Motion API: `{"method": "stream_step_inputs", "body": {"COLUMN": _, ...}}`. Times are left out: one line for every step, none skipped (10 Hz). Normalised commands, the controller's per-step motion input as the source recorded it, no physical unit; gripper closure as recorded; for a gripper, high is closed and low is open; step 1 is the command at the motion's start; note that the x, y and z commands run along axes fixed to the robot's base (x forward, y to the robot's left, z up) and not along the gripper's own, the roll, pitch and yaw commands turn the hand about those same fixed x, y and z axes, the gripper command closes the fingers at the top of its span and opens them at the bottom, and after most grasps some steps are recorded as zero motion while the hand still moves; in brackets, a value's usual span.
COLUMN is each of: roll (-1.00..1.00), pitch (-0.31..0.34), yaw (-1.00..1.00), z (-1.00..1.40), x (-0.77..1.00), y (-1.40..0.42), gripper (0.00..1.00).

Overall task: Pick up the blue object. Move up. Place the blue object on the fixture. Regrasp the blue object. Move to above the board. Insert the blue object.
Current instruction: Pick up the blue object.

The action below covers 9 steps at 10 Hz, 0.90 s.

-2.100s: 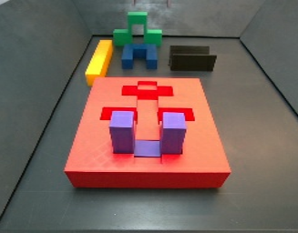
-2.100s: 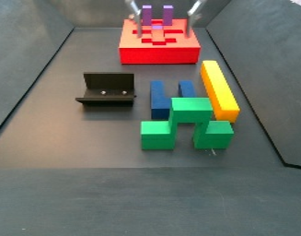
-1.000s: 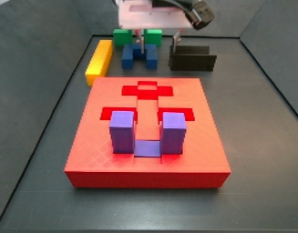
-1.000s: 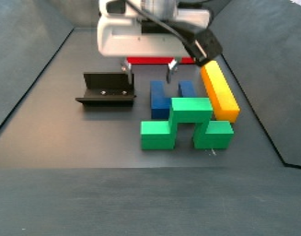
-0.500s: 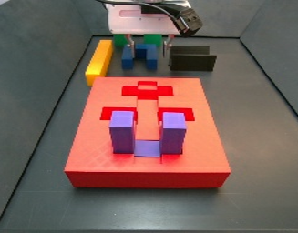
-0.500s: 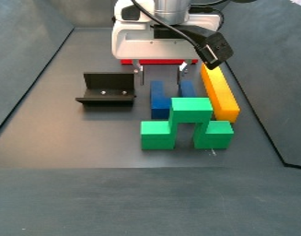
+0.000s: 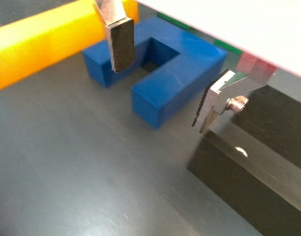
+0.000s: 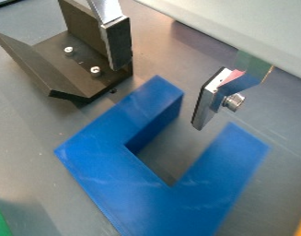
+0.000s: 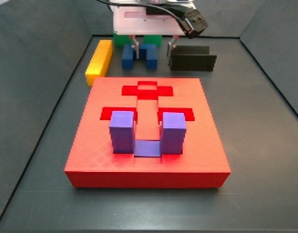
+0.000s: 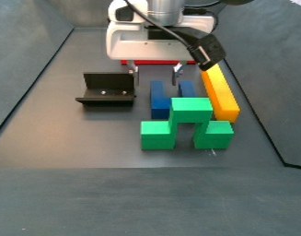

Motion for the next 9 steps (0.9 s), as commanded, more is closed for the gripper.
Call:
{"method": "stream_step_inputs", "body": {"roll": 0.11, "pitch": 0.0, "yaw": 0.0, "z": -0.17, "x": 0.15, "y": 0.01, "gripper": 0.0}}
{"method": "stream_step_inputs", "body": {"roll": 0.08, "pitch": 0.0, "yaw": 0.0, "z": -0.24, "x": 0.0, "y": 0.03, "gripper": 0.0}}
{"method": "stream_step_inputs", "body": {"roll": 0.06, "pitch": 0.0, "yaw": 0.0, "z": -0.17, "x": -0.06, "y": 0.07, "gripper": 0.0}}
{"method": "stream_step_inputs", "body": {"roll": 0.06, "pitch": 0.0, "yaw": -0.02, "z": -0.14, "x": -0.12, "y": 0.03, "gripper": 0.0}}
{"method": "stream_step_inputs", "body": {"roll": 0.0, "pitch": 0.0, "yaw": 0.0, "z": 0.0, "x": -0.02, "y": 0.0, "gripper": 0.0}}
{"method": "stream_step_inputs", "body": {"roll": 0.0, "pitch": 0.0, "yaw": 0.0, "z": 0.0, "x": 0.0, "y": 0.0, "gripper": 0.0}}
{"method": "stream_step_inputs", "body": {"roll": 0.0, "pitch": 0.0, "yaw": 0.0, "z": 0.0, "x": 0.0, "y": 0.0, "gripper": 1.0}}
{"method": "stream_step_inputs", "body": {"roll": 0.0, "pitch": 0.0, "yaw": 0.0, "z": 0.0, "x": 0.0, "y": 0.0, "gripper": 1.0}}
{"method": "stream_step_inputs", "body": {"roll": 0.0, "pitch": 0.0, "yaw": 0.0, "z": 0.0, "x": 0.0, "y": 0.0, "gripper": 1.0}}
